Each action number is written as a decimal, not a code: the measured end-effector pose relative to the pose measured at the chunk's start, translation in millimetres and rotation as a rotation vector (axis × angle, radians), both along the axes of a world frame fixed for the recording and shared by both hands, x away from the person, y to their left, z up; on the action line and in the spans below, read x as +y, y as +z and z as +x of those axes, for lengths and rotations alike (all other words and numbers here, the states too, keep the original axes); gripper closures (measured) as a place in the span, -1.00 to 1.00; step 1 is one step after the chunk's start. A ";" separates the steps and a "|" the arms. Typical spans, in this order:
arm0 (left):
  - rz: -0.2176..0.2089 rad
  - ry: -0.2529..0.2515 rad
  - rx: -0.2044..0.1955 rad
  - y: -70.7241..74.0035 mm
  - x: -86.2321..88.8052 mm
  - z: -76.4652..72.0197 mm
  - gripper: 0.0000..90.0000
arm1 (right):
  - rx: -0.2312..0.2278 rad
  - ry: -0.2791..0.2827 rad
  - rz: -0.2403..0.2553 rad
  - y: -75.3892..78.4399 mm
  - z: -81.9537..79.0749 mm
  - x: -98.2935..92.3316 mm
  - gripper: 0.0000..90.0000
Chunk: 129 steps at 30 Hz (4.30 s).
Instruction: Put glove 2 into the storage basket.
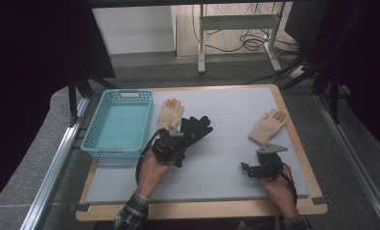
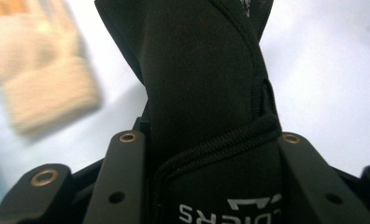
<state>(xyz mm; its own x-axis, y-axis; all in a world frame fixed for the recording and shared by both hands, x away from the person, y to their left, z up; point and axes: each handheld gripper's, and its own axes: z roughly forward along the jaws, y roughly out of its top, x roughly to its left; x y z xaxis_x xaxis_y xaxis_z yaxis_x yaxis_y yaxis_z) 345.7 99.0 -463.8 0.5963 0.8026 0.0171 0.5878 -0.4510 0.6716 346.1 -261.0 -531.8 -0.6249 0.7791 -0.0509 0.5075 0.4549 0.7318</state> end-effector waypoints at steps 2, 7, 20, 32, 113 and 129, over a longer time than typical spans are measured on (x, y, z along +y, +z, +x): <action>-0.011 0.021 -0.010 8.8 9.7 3.9 0.38 | 0.000 0.002 -0.001 0.0 0.0 -0.2 -0.63; -0.002 0.060 -0.034 28.0 28.9 11.5 0.38 | 0.001 0.000 0.001 0.0 0.0 0.0 -0.63; 0.029 0.187 -0.056 47.7 80.2 33.4 0.38 | 0.000 0.000 0.002 0.0 0.1 0.0 -0.63; 0.076 0.342 0.000 40.7 144.1 57.5 0.35 | 0.000 0.001 0.001 0.0 0.1 -0.1 -0.63; -0.122 0.118 -0.045 46.5 133.6 25.8 -1.00 | 0.001 0.000 0.001 -0.1 0.1 -0.2 -0.63; -0.064 -0.135 -0.116 2.5 51.1 -43.5 -1.00 | -0.001 -0.001 0.000 -0.1 0.0 0.0 -0.63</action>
<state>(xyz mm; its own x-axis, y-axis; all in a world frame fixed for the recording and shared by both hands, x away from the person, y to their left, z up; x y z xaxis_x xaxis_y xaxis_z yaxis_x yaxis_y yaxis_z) 302.3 150.1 -461.4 0.6959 0.7168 0.0441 0.4412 -0.4752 0.7613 346.1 -261.0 -531.9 -0.6240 0.7797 -0.0515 0.5075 0.4545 0.7321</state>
